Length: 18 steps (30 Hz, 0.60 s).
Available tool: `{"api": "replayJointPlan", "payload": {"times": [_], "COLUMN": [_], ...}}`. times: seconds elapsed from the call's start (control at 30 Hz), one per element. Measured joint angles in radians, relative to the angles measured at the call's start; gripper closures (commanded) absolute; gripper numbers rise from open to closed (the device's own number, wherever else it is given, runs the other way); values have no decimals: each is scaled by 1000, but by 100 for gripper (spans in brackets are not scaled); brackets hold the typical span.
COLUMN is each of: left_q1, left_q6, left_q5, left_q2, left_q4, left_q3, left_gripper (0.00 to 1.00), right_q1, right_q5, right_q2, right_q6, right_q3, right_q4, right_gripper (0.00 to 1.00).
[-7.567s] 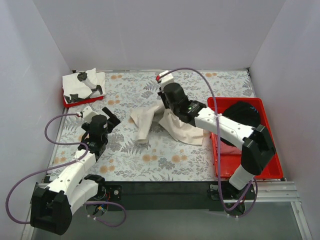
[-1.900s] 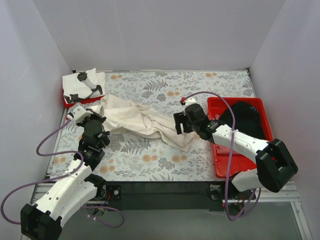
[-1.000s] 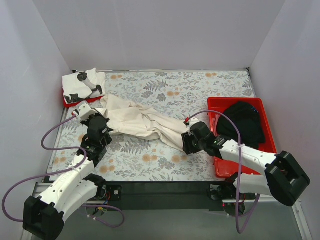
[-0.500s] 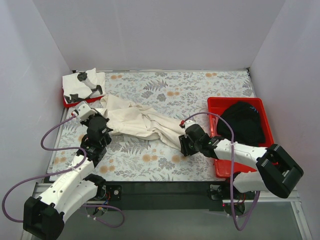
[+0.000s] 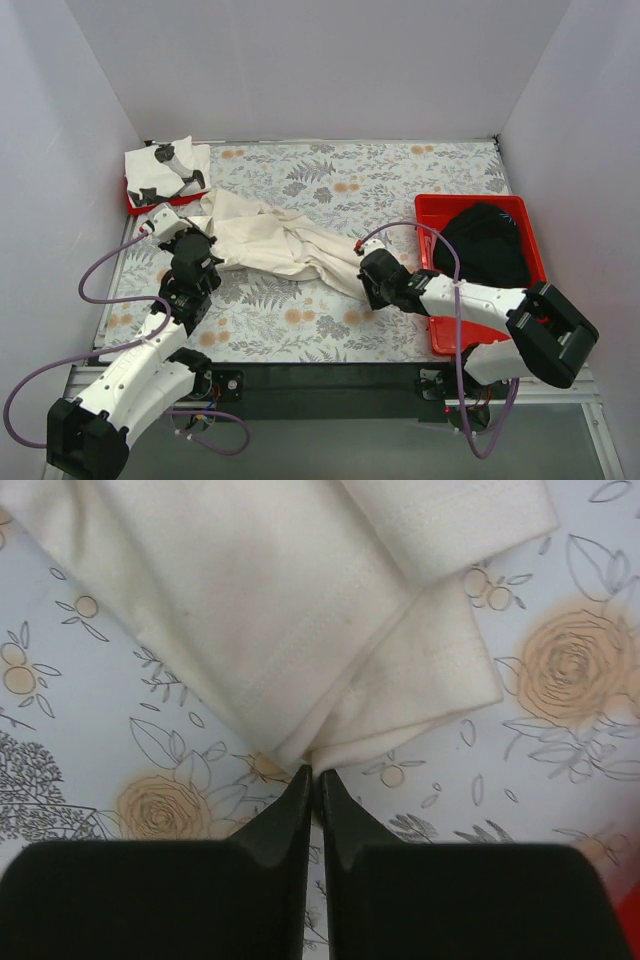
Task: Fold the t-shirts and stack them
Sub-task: Flatten the tshirt out
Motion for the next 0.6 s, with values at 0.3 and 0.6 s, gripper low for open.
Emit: {"api": "replayJointPlan", "payload": {"times": [0.3, 0.6], "left_q1": [32, 51], "left_q6": [21, 79], "left_q5": [20, 117], "left_q2": [-16, 87], "left_q4": [-25, -83], "left_q3": [103, 509], "left_gripper": [100, 100], "right_q1": [-6, -23], "right_q5": [236, 388], "right_q2": [-238, -263], "right_q6": [-127, -349], "right_q3": [241, 695], "right_q4": [-195, -217], "right_gripper": [99, 99]}}
